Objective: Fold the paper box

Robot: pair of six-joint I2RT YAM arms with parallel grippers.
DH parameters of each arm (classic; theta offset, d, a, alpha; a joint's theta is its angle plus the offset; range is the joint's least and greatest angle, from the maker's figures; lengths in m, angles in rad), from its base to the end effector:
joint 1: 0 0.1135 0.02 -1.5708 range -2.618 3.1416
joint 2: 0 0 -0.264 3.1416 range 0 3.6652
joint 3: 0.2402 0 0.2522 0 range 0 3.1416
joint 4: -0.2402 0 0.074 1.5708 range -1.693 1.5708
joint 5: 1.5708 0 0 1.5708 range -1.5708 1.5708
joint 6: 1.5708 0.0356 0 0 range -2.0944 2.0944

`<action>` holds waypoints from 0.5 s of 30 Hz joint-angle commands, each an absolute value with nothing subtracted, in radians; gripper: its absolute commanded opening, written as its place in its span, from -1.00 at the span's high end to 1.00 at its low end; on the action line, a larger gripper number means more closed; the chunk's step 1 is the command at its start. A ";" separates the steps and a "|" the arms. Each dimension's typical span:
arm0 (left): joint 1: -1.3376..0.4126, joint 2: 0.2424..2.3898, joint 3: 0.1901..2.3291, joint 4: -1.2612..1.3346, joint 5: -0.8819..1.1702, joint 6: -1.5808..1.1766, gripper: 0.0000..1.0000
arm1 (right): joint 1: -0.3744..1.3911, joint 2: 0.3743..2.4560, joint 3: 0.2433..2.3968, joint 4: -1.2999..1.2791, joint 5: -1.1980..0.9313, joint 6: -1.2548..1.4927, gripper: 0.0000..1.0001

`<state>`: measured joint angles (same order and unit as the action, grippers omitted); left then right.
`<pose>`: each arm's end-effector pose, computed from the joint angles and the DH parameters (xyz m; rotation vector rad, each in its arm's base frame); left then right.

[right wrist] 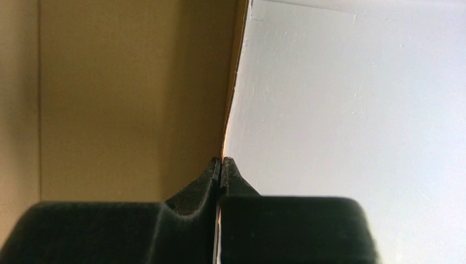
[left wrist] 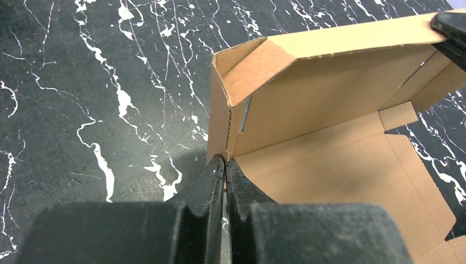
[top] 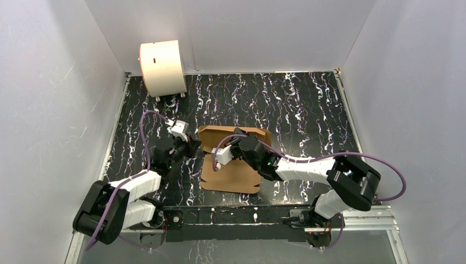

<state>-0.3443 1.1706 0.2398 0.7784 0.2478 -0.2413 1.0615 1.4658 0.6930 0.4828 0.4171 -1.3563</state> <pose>0.2030 -0.0821 0.1795 0.2772 1.7398 -0.6428 0.1646 0.2651 0.2175 -1.6303 0.9298 -0.5910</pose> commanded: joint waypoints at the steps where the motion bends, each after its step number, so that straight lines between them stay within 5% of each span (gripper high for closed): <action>1: -0.415 1.124 0.237 0.829 0.183 -0.209 1.00 | 1.040 1.491 0.729 0.559 0.424 -1.396 1.00; 13: -0.457 1.080 0.224 0.777 0.155 -0.279 1.00 | 1.014 1.457 0.698 0.600 0.352 -1.367 1.00; 15: -0.457 1.078 0.225 0.759 0.080 -0.289 0.83 | 1.014 1.455 0.691 0.590 0.347 -1.364 1.00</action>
<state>-0.4389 1.0912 0.2329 0.7307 0.1486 -0.2584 1.0103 1.4830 0.6956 0.5491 0.3996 -1.3731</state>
